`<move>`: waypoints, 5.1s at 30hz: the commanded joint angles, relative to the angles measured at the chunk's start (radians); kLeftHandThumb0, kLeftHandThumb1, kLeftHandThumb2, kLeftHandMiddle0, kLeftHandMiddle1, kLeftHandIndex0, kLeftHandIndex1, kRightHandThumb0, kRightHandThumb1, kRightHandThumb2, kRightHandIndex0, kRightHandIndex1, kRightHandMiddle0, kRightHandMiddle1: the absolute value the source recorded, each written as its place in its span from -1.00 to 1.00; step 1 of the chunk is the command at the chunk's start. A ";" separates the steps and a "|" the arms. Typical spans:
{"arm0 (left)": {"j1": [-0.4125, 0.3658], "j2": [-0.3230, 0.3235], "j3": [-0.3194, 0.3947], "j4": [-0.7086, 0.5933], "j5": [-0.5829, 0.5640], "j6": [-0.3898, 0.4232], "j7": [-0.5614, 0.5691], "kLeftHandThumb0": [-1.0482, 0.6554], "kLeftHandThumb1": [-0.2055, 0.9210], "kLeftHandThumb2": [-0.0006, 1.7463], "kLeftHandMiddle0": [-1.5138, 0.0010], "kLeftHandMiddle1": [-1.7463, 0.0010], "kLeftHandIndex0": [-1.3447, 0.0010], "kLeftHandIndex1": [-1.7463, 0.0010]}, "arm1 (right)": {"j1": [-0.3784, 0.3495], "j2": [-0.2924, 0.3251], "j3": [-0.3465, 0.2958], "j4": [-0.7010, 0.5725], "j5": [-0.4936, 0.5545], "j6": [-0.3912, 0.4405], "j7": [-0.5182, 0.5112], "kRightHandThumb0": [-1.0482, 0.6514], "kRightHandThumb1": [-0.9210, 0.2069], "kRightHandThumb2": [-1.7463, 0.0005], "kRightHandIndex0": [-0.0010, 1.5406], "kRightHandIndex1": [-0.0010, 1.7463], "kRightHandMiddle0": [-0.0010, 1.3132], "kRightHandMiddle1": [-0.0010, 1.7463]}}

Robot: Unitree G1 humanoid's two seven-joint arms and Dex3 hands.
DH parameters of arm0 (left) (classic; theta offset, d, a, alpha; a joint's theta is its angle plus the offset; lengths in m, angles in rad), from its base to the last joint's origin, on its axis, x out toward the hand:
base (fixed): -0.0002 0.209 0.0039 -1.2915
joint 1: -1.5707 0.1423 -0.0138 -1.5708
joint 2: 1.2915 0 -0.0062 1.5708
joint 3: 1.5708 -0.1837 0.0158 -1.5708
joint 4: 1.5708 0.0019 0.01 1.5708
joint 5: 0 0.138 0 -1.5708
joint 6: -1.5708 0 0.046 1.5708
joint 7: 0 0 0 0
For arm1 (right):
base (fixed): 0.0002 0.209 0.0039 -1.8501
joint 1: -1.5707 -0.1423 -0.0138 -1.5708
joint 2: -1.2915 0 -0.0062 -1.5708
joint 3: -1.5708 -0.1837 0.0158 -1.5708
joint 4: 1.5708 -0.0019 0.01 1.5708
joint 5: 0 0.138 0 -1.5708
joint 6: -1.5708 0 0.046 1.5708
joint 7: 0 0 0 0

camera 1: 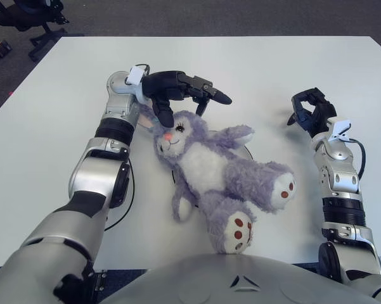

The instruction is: Put the doll into the plate.

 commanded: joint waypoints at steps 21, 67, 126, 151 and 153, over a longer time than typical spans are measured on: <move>0.002 -0.094 0.314 0.113 -0.158 -0.187 0.324 -0.79 1.00 -0.50 0.20 -1.00 0.11 0.90 | -0.006 -0.019 -0.001 0.022 -0.009 -0.007 0.005 -0.19 -1.00 0.52 -0.03 1.00 -0.53 0.89; 0.267 0.018 0.390 -0.025 0.068 0.064 1.280 -0.18 1.00 -0.43 -0.11 -1.00 0.68 -0.98 | -0.158 -0.022 0.061 0.263 -0.016 -0.094 0.089 -0.19 -1.00 0.55 0.03 0.95 -0.48 0.85; 0.475 -0.103 0.241 -0.313 0.135 0.256 1.392 -0.18 1.00 -0.43 -0.07 -1.00 0.68 -1.00 | -0.239 0.020 0.013 0.540 0.003 -0.475 0.013 -0.20 -0.77 0.22 0.03 1.00 -0.55 0.99; 0.500 -0.104 0.235 -0.378 0.080 0.339 1.310 -0.18 1.00 -0.43 -0.08 -1.00 0.67 -0.99 | -0.270 0.101 -0.015 0.714 0.001 -0.893 -0.154 -0.21 -0.65 0.11 0.09 1.00 -0.51 1.00; 0.500 -0.104 0.235 -0.378 0.080 0.339 1.309 -0.18 1.00 -0.44 -0.09 -1.00 0.67 -0.98 | -0.274 0.102 -0.017 0.725 0.008 -0.907 -0.146 -0.21 -0.67 0.12 0.09 1.00 -0.52 1.00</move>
